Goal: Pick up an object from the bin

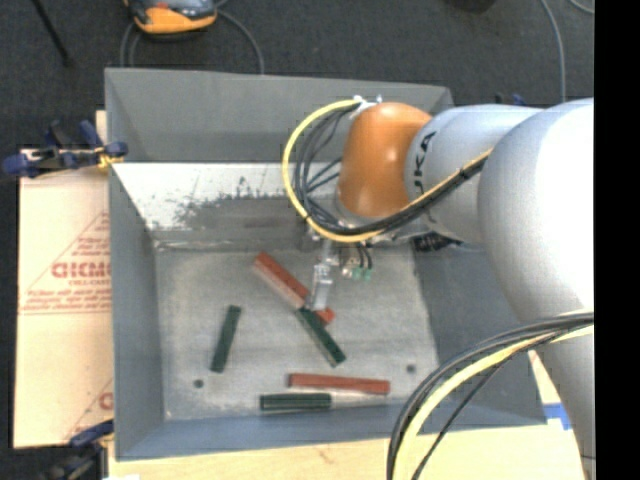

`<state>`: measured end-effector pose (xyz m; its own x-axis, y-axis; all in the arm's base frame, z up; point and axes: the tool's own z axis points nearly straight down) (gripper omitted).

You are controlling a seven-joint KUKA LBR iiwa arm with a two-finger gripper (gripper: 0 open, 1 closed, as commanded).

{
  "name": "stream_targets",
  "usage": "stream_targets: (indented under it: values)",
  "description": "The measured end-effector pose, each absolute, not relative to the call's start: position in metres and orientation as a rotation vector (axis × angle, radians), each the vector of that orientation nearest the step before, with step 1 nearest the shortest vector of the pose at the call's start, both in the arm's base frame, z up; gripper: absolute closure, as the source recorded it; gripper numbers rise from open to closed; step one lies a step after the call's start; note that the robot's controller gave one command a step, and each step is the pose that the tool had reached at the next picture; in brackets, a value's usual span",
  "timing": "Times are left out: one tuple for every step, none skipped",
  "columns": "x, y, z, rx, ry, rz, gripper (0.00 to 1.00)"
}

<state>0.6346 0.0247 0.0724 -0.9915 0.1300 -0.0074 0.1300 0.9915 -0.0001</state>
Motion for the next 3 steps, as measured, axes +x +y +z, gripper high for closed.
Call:
stream_targets:
  values:
    - [0.62,0.072,0.072,0.329,3.12,0.003,1.0]
    - [0.62,0.072,0.072,0.328,3.12,0.002,1.0]
    - [0.632,0.072,0.12,0.318,3.128,0.0,1.0]
